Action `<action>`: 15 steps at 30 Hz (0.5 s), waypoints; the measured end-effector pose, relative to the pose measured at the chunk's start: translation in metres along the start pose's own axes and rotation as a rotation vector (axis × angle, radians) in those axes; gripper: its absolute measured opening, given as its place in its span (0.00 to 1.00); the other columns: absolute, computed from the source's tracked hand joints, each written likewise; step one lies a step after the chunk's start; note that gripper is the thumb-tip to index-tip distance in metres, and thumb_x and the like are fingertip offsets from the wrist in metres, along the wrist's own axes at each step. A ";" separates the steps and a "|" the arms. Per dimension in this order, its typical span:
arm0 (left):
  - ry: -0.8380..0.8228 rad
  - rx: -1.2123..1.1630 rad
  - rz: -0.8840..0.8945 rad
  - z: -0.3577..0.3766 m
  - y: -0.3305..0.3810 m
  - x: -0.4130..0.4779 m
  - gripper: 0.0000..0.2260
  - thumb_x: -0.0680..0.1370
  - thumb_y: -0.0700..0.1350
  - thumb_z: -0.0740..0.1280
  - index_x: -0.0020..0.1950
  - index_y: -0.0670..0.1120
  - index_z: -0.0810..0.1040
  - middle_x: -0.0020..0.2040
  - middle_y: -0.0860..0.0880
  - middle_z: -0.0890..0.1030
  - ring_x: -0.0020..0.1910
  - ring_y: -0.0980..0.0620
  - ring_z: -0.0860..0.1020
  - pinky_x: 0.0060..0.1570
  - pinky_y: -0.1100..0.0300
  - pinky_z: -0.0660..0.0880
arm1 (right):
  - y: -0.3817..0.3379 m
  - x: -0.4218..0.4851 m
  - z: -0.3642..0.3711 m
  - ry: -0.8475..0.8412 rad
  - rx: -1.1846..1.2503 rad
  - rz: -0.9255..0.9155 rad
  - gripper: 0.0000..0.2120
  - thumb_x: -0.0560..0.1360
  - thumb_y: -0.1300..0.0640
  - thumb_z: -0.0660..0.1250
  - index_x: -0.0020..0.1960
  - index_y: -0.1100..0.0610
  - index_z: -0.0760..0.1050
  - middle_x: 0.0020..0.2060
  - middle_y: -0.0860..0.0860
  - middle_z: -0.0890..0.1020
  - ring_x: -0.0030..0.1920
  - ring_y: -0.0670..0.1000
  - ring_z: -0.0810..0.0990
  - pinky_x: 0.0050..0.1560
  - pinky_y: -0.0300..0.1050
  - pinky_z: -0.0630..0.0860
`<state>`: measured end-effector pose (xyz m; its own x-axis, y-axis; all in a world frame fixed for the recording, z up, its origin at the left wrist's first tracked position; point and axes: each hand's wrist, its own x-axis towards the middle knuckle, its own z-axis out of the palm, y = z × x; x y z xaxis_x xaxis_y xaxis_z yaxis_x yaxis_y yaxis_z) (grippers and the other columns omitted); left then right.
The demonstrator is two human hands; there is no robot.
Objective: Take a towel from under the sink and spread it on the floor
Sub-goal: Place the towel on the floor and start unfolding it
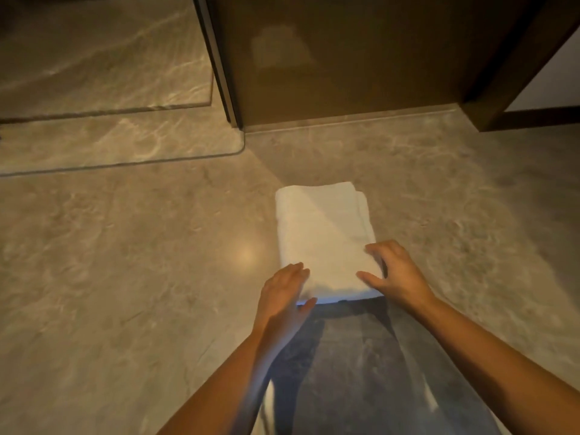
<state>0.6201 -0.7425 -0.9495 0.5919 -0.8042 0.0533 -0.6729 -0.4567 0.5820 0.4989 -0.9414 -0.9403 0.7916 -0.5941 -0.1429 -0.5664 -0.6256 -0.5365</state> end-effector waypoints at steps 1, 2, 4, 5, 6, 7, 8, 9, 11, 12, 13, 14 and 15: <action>-0.003 -0.022 -0.008 0.002 0.001 0.002 0.19 0.72 0.45 0.70 0.61 0.42 0.74 0.65 0.42 0.75 0.65 0.43 0.72 0.64 0.49 0.67 | 0.001 -0.001 0.000 0.006 0.037 0.044 0.25 0.68 0.51 0.73 0.61 0.57 0.71 0.58 0.58 0.74 0.56 0.57 0.74 0.55 0.45 0.69; -0.014 -0.052 -0.025 0.004 0.001 0.004 0.19 0.73 0.45 0.69 0.63 0.44 0.73 0.67 0.44 0.73 0.67 0.45 0.70 0.66 0.53 0.65 | 0.000 -0.001 0.002 0.011 0.091 0.090 0.25 0.68 0.52 0.73 0.61 0.58 0.71 0.58 0.58 0.74 0.54 0.56 0.75 0.54 0.45 0.70; -0.022 -0.102 -0.050 0.007 0.002 0.008 0.18 0.75 0.45 0.66 0.64 0.45 0.72 0.69 0.45 0.70 0.69 0.48 0.66 0.68 0.56 0.61 | -0.001 -0.004 0.008 0.039 0.235 0.200 0.23 0.69 0.53 0.72 0.61 0.58 0.71 0.57 0.58 0.74 0.50 0.52 0.74 0.49 0.43 0.70; -0.021 -0.111 -0.057 0.009 0.003 0.009 0.17 0.75 0.45 0.66 0.64 0.44 0.72 0.68 0.45 0.70 0.69 0.48 0.66 0.68 0.57 0.61 | -0.003 -0.005 0.011 0.058 0.298 0.265 0.23 0.69 0.53 0.72 0.60 0.58 0.71 0.56 0.57 0.75 0.48 0.51 0.74 0.48 0.42 0.69; -0.016 -0.116 -0.064 0.010 0.003 0.009 0.17 0.75 0.44 0.66 0.63 0.44 0.72 0.68 0.45 0.71 0.68 0.47 0.66 0.67 0.58 0.61 | -0.004 -0.005 0.016 0.073 0.350 0.335 0.23 0.69 0.52 0.72 0.60 0.57 0.71 0.55 0.57 0.77 0.48 0.51 0.74 0.47 0.43 0.69; -0.007 -0.118 -0.074 0.011 0.003 0.008 0.17 0.75 0.44 0.67 0.62 0.43 0.73 0.67 0.44 0.71 0.68 0.47 0.67 0.66 0.59 0.61 | -0.004 -0.006 0.020 0.082 0.384 0.399 0.24 0.69 0.52 0.72 0.61 0.57 0.70 0.55 0.56 0.78 0.48 0.52 0.74 0.47 0.44 0.70; 0.004 -0.121 -0.087 0.012 0.004 0.008 0.16 0.75 0.44 0.67 0.62 0.43 0.74 0.66 0.44 0.72 0.67 0.46 0.67 0.65 0.60 0.61 | -0.005 -0.005 0.023 0.087 0.404 0.449 0.24 0.69 0.52 0.72 0.61 0.57 0.70 0.55 0.56 0.78 0.49 0.52 0.75 0.48 0.44 0.71; 0.012 -0.122 -0.099 0.013 0.004 0.007 0.16 0.75 0.44 0.67 0.62 0.43 0.74 0.66 0.44 0.72 0.67 0.46 0.67 0.64 0.60 0.60 | -0.006 -0.004 0.024 0.092 0.424 0.480 0.24 0.68 0.52 0.72 0.61 0.57 0.70 0.54 0.56 0.79 0.49 0.53 0.76 0.49 0.45 0.72; 0.010 -0.119 -0.113 0.014 0.003 0.007 0.16 0.75 0.45 0.66 0.62 0.44 0.73 0.67 0.45 0.72 0.67 0.47 0.67 0.63 0.62 0.59 | -0.008 -0.002 0.026 0.110 0.472 0.520 0.22 0.68 0.55 0.73 0.59 0.59 0.72 0.53 0.57 0.80 0.48 0.54 0.76 0.49 0.46 0.73; -0.003 -0.120 -0.120 0.014 0.003 0.008 0.17 0.75 0.45 0.66 0.63 0.45 0.72 0.67 0.46 0.71 0.68 0.48 0.66 0.64 0.63 0.59 | -0.010 -0.001 0.027 0.119 0.487 0.540 0.21 0.67 0.56 0.73 0.58 0.59 0.73 0.53 0.58 0.80 0.47 0.54 0.77 0.49 0.47 0.74; -0.023 -0.124 -0.127 0.014 0.002 0.009 0.18 0.75 0.46 0.65 0.64 0.45 0.71 0.68 0.47 0.70 0.68 0.49 0.65 0.64 0.64 0.58 | -0.012 0.001 0.029 0.126 0.495 0.558 0.20 0.67 0.57 0.73 0.57 0.60 0.74 0.53 0.60 0.80 0.47 0.56 0.78 0.50 0.49 0.76; -0.041 -0.128 -0.131 0.013 0.001 0.010 0.18 0.75 0.46 0.65 0.65 0.46 0.70 0.68 0.48 0.69 0.68 0.50 0.64 0.64 0.65 0.57 | -0.014 0.002 0.031 0.130 0.499 0.583 0.20 0.66 0.57 0.72 0.57 0.60 0.74 0.53 0.61 0.79 0.48 0.58 0.78 0.51 0.52 0.77; -0.057 -0.134 -0.134 0.012 0.000 0.011 0.19 0.75 0.46 0.65 0.65 0.46 0.70 0.69 0.48 0.69 0.68 0.51 0.64 0.65 0.65 0.57 | -0.016 0.004 0.033 0.133 0.503 0.617 0.21 0.66 0.57 0.72 0.57 0.59 0.73 0.55 0.62 0.78 0.50 0.60 0.78 0.53 0.53 0.77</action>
<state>0.6209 -0.7561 -0.9586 0.6438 -0.7614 -0.0760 -0.5221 -0.5096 0.6839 0.5185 -0.9169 -0.9597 0.3175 -0.8333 -0.4525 -0.6964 0.1189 -0.7077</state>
